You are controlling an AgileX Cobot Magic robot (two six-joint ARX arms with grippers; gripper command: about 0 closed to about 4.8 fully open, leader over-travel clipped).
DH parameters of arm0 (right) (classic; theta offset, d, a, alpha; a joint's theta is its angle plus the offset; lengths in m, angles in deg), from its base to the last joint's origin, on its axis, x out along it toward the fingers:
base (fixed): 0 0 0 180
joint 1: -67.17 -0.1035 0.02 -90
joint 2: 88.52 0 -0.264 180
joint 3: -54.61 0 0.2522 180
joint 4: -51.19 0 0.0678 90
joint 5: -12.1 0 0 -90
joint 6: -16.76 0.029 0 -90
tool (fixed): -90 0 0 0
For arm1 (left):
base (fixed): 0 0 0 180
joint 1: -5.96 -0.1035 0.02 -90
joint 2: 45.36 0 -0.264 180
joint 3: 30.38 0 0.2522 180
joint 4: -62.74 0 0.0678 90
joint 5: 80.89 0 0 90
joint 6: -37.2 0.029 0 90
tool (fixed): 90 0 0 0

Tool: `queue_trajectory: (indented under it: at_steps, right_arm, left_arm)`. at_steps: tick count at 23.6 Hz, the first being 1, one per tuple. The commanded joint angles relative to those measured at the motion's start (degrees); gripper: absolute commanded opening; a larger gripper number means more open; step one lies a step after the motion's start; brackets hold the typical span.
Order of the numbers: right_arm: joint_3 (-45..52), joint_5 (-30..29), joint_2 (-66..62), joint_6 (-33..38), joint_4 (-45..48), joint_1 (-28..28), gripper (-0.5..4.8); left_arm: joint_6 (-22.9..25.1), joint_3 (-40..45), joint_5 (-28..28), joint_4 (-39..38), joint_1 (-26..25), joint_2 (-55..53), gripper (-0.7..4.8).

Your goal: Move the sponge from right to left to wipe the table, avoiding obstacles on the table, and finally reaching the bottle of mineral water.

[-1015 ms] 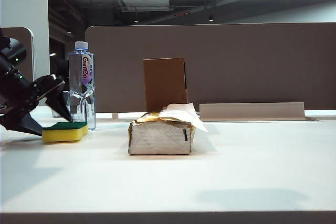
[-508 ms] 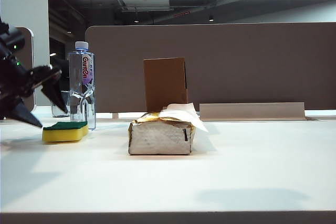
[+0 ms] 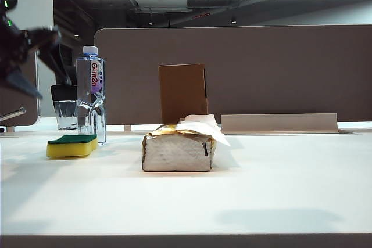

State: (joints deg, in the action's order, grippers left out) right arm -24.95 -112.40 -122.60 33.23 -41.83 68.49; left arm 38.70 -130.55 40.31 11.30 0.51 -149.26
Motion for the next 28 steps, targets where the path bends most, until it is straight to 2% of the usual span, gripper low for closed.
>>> queue_trajectory:
  at_steps: [1,7,19,22,28]
  right_arm:
    - [-0.24,-0.17,0.07,-0.02,0.26,0.00,2.39]
    - [-0.24,-0.17,0.11,-0.04,0.26,-0.72,2.39]
    - [-0.24,-0.17,0.15,-0.42,0.26,-2.19,2.39]
    - [-0.26,-0.20,0.48,-0.42,0.26,-2.21,2.39]
    - [-0.26,-0.24,0.85,-0.42,0.28,-2.21,2.39]
  left_arm:
    - [0.24,-0.11,-0.02,-1.16,-0.04,4.13,3.75]
    - [0.24,-0.11,0.35,-3.98,-0.04,12.09,3.75]
    - [0.22,-0.13,7.61,-11.82,0.02,30.77,3.73]
    - [0.63,-0.13,9.31,-15.56,0.02,37.40,3.73]
    - [1.51,-0.13,10.19,-22.45,0.02,42.53,3.73]
